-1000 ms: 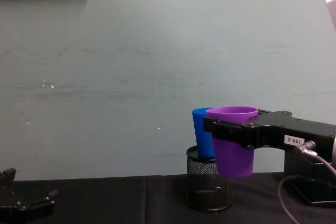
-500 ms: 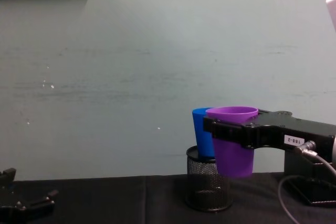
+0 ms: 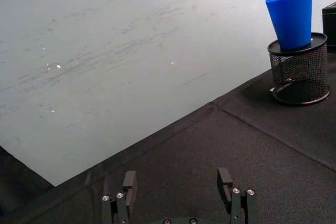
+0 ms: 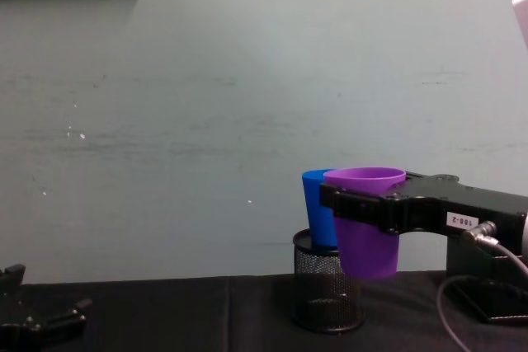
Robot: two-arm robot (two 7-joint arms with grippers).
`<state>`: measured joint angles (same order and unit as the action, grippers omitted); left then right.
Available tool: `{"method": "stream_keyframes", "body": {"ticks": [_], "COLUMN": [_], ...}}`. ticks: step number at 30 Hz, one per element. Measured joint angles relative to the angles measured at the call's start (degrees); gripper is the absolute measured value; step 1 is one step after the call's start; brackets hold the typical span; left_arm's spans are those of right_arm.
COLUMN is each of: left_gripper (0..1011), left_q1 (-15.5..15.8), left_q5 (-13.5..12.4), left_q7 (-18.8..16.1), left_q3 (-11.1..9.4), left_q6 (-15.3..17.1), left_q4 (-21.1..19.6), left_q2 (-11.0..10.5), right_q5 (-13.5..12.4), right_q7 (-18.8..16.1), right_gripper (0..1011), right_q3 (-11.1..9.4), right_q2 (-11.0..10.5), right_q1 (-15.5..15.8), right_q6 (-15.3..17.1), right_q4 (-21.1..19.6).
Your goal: Pick up one cup with a gripper and tap it against the other cup.
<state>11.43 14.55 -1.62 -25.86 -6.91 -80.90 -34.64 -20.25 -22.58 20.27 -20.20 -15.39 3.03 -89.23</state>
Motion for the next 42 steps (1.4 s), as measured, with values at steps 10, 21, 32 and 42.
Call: {"method": "stream_keyframes", "body": {"ticks": [10, 21, 32, 42], "left_gripper": [1000, 1000, 1000, 1000], "left_q1": [0.0, 0.0, 0.0, 0.0], "left_q5": [0.0, 0.0, 0.0, 0.0], "left_q7": [0.0, 0.0, 0.0, 0.0], "left_q3": [0.0, 0.0, 0.0, 0.0], "left_q6": [0.0, 0.0, 0.0, 0.0], "left_q4": [0.0, 0.0, 0.0, 0.0], "left_q2": [0.0, 0.0, 0.0, 0.0], "right_q5": [0.0, 0.0, 0.0, 0.0], "right_q7": [0.0, 0.0, 0.0, 0.0], "right_gripper": [735, 735, 735, 735], "right_q3": [0.0, 0.0, 0.0, 0.0], "right_q2": [0.0, 0.0, 0.0, 0.0], "right_q1": [0.0, 0.0, 0.0, 0.0], "right_q6": [0.0, 0.0, 0.0, 0.0], "right_q4": [0.0, 0.0, 0.0, 0.0]}}
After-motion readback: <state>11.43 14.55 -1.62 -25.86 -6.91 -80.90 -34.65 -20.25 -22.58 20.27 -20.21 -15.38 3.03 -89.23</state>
